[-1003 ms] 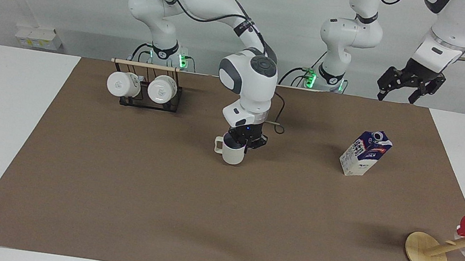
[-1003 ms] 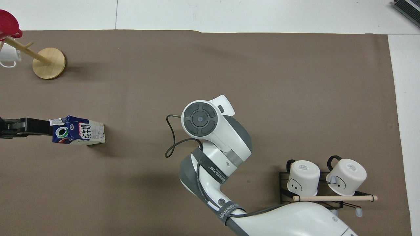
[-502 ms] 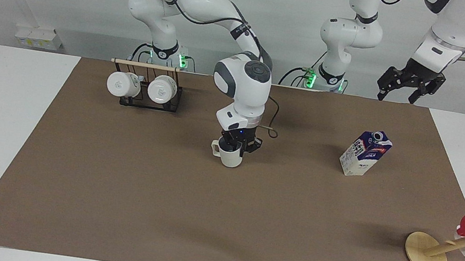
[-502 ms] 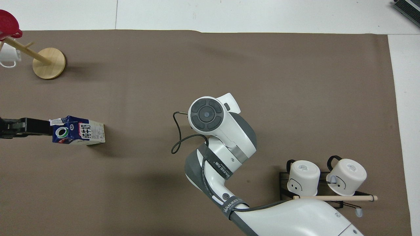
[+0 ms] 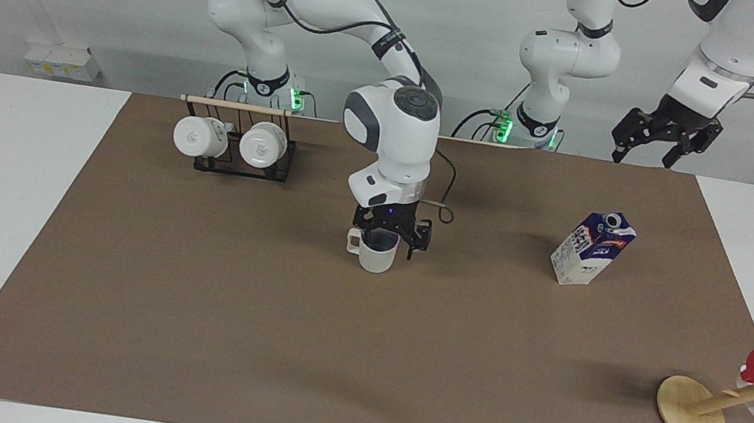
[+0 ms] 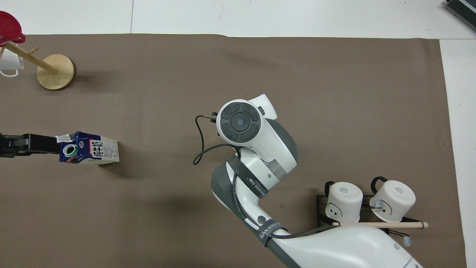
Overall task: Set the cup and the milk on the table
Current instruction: 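Set the white cup down at the table center and open the right gripper, then withdraw the right gripper while the left gripper grips the milk carton, then carry the milk carton with the left gripper beside the white cup, then release the milk carton and lift the left gripper away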
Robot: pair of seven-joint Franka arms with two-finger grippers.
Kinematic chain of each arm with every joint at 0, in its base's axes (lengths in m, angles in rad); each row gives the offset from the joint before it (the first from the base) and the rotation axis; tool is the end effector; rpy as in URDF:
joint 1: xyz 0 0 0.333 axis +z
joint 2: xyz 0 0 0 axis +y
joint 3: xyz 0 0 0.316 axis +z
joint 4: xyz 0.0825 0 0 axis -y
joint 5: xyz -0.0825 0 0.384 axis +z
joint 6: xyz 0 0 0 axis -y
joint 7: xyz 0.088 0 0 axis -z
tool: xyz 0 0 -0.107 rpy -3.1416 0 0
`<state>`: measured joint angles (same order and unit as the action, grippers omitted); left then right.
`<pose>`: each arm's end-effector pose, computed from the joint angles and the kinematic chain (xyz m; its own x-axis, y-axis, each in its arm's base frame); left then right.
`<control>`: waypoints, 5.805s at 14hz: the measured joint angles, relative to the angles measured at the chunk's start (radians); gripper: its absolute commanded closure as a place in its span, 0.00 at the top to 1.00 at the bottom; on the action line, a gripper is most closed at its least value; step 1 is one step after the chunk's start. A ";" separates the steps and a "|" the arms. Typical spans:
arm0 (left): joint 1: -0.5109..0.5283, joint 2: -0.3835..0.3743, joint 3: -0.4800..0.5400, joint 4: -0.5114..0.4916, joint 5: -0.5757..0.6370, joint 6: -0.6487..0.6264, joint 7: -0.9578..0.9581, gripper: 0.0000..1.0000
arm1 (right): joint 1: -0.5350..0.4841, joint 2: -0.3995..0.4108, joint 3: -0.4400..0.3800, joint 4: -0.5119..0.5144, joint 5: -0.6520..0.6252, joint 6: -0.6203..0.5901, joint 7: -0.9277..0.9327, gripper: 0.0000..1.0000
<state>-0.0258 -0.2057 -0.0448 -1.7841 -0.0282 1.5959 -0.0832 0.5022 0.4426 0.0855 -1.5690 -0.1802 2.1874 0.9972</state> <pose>0.4892 -0.0398 0.6332 0.9998 0.0141 0.0157 0.0138 -0.9997 0.0204 0.5890 0.3745 0.4053 0.9247 -0.3245 0.1990 -0.3157 -0.9459 -0.0756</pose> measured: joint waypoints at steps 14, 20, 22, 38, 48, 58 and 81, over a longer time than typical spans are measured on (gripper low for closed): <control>0.000 0.000 -0.004 -0.010 0.000 -0.001 0.022 1.00 | -0.540 -0.386 -0.003 -0.090 0.104 -0.271 -0.625 1.00; 0.000 0.003 -0.001 -0.134 0.000 0.119 0.085 1.00 | -0.547 -0.426 0.004 0.017 0.117 -0.530 -0.641 1.00; 0.001 0.003 0.001 -0.155 0.001 0.150 0.116 1.00 | -0.548 -0.427 0.003 0.037 0.118 -0.562 -0.668 1.00; 0.059 0.001 0.010 -0.443 0.015 0.511 0.179 1.00 | -0.555 -0.442 0.001 0.036 0.119 -0.676 -0.727 1.00; 0.057 0.001 -0.004 -0.472 0.015 0.568 0.149 0.50 | -0.556 -0.442 0.001 0.036 0.119 -0.676 -0.727 1.00; -0.080 0.052 -0.017 -0.308 0.006 0.526 -0.131 0.43 | -0.557 -0.442 0.001 0.036 0.119 -0.676 -0.727 1.00; -0.415 0.231 -0.024 -0.212 0.007 0.558 -0.464 1.00 | -0.557 -0.442 0.001 0.036 0.119 -0.676 -0.727 1.00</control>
<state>-0.4411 0.0253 -0.0685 -1.9958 -0.0215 2.1539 -0.5471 -0.0545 0.0004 0.0862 -1.5329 -0.0610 1.5111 0.2704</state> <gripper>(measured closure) 0.119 0.000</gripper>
